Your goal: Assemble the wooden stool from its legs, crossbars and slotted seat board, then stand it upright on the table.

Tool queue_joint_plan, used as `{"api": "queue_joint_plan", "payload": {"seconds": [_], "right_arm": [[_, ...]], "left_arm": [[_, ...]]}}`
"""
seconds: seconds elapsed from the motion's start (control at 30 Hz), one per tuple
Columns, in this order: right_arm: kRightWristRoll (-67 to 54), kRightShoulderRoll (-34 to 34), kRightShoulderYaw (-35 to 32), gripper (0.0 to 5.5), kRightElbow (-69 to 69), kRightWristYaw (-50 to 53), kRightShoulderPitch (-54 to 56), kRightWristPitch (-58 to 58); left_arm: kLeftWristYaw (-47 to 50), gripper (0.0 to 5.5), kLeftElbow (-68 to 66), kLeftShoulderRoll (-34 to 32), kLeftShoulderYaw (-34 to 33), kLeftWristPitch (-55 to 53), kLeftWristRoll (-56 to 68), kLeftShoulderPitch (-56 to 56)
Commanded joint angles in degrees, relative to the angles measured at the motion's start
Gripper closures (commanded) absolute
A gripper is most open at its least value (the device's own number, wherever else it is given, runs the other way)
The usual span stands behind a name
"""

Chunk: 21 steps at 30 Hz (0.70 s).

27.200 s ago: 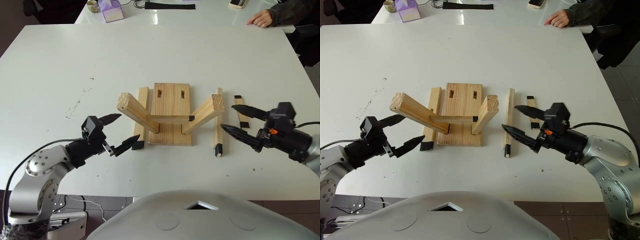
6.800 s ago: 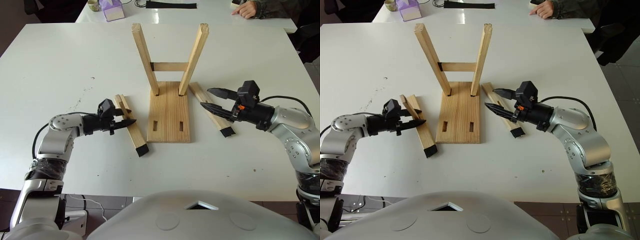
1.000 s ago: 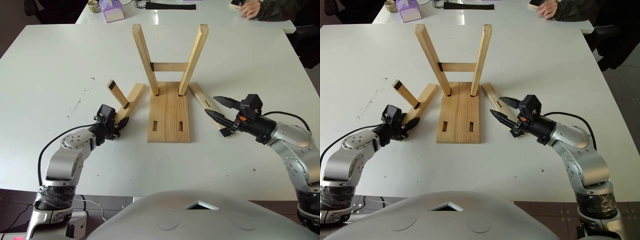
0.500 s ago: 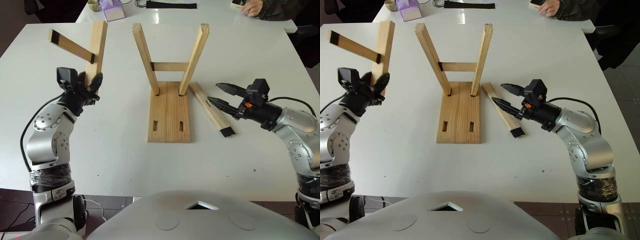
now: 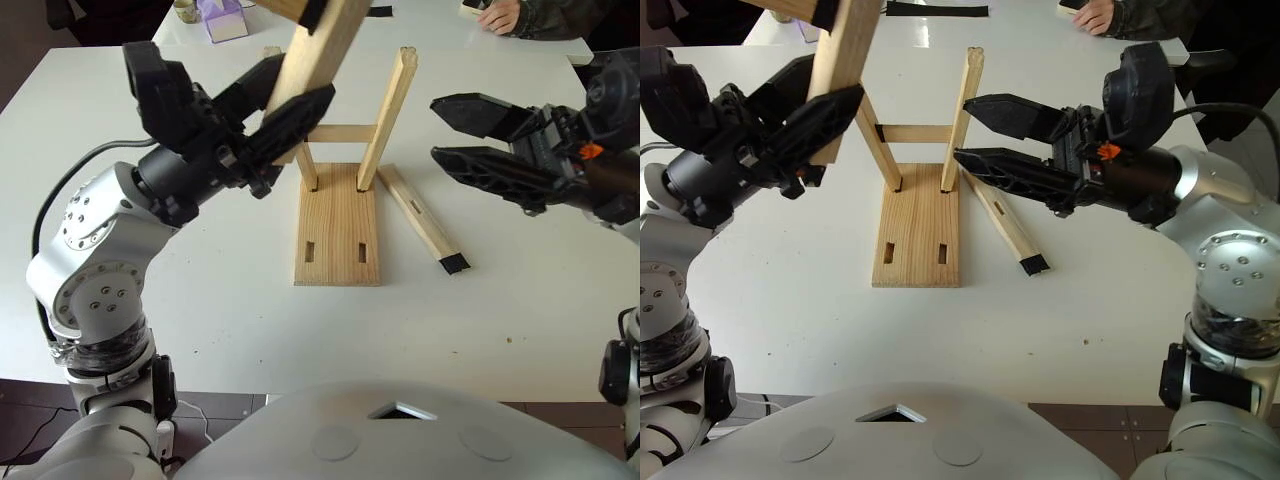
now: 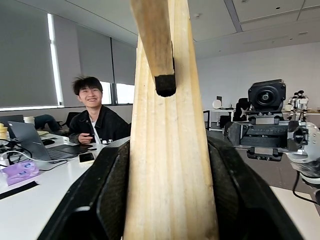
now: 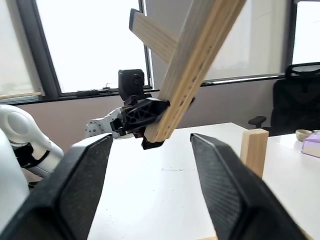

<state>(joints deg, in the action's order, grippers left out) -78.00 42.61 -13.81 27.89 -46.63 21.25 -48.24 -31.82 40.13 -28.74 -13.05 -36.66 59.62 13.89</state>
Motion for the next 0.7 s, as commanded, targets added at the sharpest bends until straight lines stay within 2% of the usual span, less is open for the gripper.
{"api": "queue_joint_plan", "payload": {"seconds": [0.03, 0.27, 0.47, 0.7], "right_arm": [[1.8, 2.2, 2.2, 2.02, -5.0, -2.1, 6.5, -2.1], [4.1, 0.7, 5.6, 2.02, -9.3, -6.6, 12.2, -2.9], [-3.3, -0.8, 4.9, 2.02, -11.5, -7.3, 16.4, -7.0], [-0.1, -1.8, 7.3, 2.02, -10.9, -8.4, 18.5, -7.4]], "left_arm": [[-2.7, 3.47, 0.5, -0.7, 1.8, 0.4, 2.5, 0.1], [-5.2, 3.47, -0.5, -0.1, 3.8, 0.4, 5.9, 0.3], [-9.3, 3.47, -1.8, -1.4, 6.6, 0.2, 4.6, -0.3], [-12.0, 3.47, -3.3, -1.9, 9.3, 1.2, 1.9, 0.0]]}}
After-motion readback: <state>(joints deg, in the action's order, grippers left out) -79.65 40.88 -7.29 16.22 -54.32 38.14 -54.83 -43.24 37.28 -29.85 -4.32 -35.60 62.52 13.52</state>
